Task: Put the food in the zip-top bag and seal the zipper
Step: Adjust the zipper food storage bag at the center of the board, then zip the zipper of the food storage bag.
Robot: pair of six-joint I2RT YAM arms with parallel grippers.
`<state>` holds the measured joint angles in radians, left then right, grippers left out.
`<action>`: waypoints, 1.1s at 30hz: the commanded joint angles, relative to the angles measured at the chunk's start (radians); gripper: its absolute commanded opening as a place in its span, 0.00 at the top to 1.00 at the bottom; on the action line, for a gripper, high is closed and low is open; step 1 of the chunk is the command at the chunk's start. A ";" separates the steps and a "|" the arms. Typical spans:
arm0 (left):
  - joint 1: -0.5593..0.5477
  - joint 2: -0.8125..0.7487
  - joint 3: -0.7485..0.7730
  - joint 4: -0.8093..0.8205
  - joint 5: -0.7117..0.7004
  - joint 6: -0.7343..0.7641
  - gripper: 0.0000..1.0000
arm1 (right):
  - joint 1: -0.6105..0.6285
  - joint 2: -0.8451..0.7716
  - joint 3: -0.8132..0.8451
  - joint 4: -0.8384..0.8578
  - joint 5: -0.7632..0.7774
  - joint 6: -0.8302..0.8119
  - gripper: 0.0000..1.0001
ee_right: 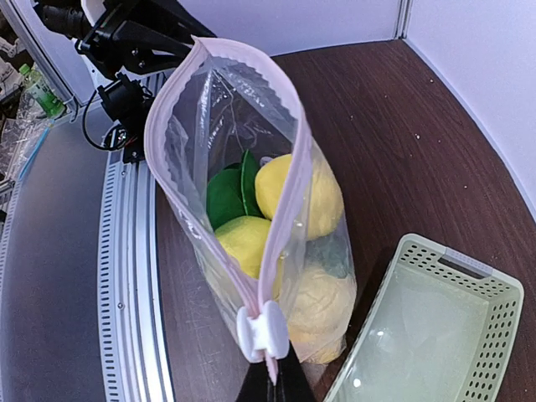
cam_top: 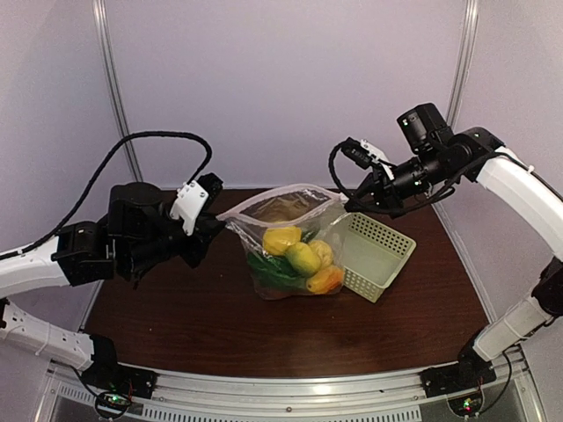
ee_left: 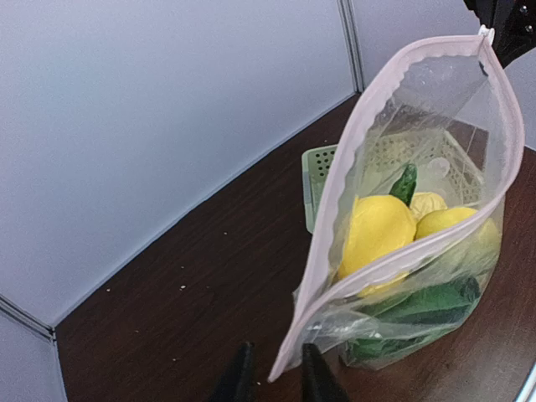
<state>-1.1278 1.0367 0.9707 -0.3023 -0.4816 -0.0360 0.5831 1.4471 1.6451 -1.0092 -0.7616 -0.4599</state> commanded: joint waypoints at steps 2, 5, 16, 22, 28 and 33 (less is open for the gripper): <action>0.040 0.017 0.059 0.072 0.245 0.113 0.43 | -0.006 0.003 0.004 -0.011 0.008 0.055 1.00; 0.040 0.090 0.131 0.184 0.378 0.144 0.31 | -0.006 0.015 0.006 -0.014 0.001 0.082 1.00; 0.042 0.585 0.659 0.144 0.596 0.118 0.26 | -0.005 0.016 0.016 -0.017 0.000 0.093 1.00; 0.084 0.654 0.717 0.140 0.718 0.047 0.35 | -0.006 0.002 0.010 -0.018 -0.007 0.080 1.00; 0.120 0.696 0.761 0.107 0.865 0.011 0.44 | -0.005 -0.014 -0.006 -0.009 -0.005 0.078 1.00; 0.121 0.746 0.818 0.046 0.931 0.014 0.50 | -0.005 -0.011 -0.008 -0.005 -0.005 0.082 1.00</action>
<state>-1.0039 1.7435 1.7336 -0.2169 0.3481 -0.0032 0.5827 1.4662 1.6447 -1.0290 -0.7586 -0.3820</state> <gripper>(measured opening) 0.513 0.005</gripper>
